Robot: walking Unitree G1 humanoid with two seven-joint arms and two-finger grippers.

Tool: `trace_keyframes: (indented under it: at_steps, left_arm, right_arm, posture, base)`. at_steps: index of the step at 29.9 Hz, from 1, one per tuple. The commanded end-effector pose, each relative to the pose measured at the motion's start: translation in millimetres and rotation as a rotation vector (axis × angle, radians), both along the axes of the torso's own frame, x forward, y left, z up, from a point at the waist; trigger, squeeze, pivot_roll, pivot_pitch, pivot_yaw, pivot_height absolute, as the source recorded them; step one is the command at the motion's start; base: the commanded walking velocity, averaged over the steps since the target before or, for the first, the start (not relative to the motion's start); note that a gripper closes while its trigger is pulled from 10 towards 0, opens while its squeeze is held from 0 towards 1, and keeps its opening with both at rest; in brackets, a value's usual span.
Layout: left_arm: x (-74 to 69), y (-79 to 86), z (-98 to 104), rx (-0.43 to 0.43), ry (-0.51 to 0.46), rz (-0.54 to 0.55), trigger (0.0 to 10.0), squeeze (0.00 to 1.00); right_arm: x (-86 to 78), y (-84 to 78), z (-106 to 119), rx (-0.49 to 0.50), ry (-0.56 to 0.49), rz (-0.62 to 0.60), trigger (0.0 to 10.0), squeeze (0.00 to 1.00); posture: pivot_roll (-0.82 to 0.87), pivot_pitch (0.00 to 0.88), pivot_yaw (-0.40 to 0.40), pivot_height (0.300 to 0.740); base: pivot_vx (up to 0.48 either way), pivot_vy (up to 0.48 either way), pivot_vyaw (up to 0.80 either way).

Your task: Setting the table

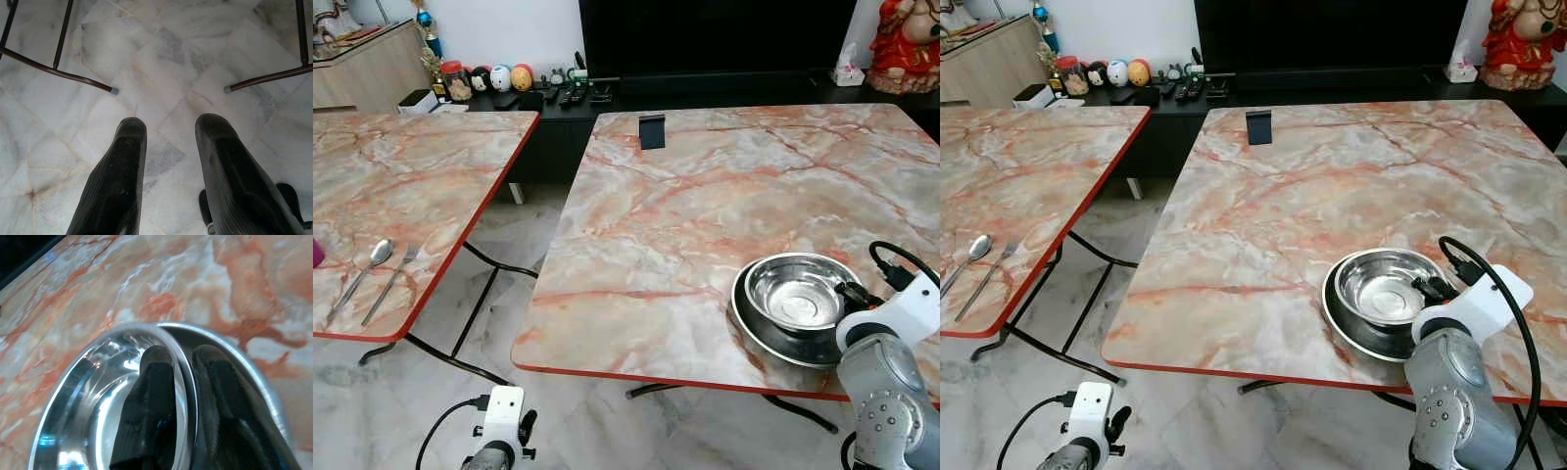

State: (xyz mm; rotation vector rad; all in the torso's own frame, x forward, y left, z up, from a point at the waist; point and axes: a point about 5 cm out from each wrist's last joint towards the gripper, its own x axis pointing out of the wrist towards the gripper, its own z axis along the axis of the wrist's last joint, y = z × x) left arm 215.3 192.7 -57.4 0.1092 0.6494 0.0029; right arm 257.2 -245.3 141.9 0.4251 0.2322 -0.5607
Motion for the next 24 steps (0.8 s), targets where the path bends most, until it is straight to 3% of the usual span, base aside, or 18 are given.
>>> trace_keyframes:
  at_steps: [1, 7, 13, 17, 19, 22, 24]
  left_arm:
    - [-1.0, 6.0, -0.6, 0.017, 0.021, -0.001, 10.0, 0.0]
    - [-0.6, 6.2, -0.4, 0.017, 0.02, 0.0, 10.0, 0.0]
    - [-0.7, 7.2, -0.5, 0.018, 0.023, 0.003, 10.0, 0.0]
    - [-0.6, 7.5, -0.2, 0.019, 0.018, 0.009, 10.0, 0.0]
    - [-0.4, 7.5, 0.2, 0.018, 0.012, 0.013, 10.0, 0.0]
    - [-0.1, 7.6, 0.4, 0.018, 0.01, 0.014, 10.0, 0.0]
    - [0.1, 8.3, 0.7, 0.019, 0.009, 0.016, 10.0, 0.0]
  right_arm:
    - [-2.4, -0.5, 3.8, -0.033, 0.001, -0.008, 10.0, 0.0]
    - [-3.6, -1.5, 2.2, -0.039, 0.014, -0.018, 10.0, 0.0]
    - [-4.9, -6.8, 6.4, -0.108, 0.014, -0.045, 10.0, 0.0]
    - [2.0, -1.4, 27.3, -0.243, -0.138, 0.007, 10.0, 0.0]
    - [5.0, 6.3, 38.1, -0.356, -0.217, 0.076, 10.0, 0.0]
    - [4.0, 8.0, 41.7, -0.428, -0.237, 0.093, 10.0, 0.0]
    - [-3.6, 1.7, 45.5, -0.565, -0.216, 0.041, 10.0, 0.0]
  posture:
    - [-0.18, 0.0, 0.089, 0.74]
    - [-0.18, 0.0, 0.088, 0.74]
    - [-0.18, 0.0, 0.092, 0.74]
    - [-0.18, 0.0, 0.092, 0.74]
    - [-0.18, 0.0, 0.09, 0.74]
    - [-0.18, 0.0, 0.089, 0.74]
    - [-0.18, 0.0, 0.089, 0.74]
  base:
    - [0.0, 0.0, 0.0]
    - [0.0, 0.0, 0.0]
    - [0.0, 0.0, 0.0]
    - [0.0, 0.0, 0.0]
    - [0.0, 0.0, 0.0]
    - [0.0, 0.0, 0.0]
    - [0.0, 0.0, 0.0]
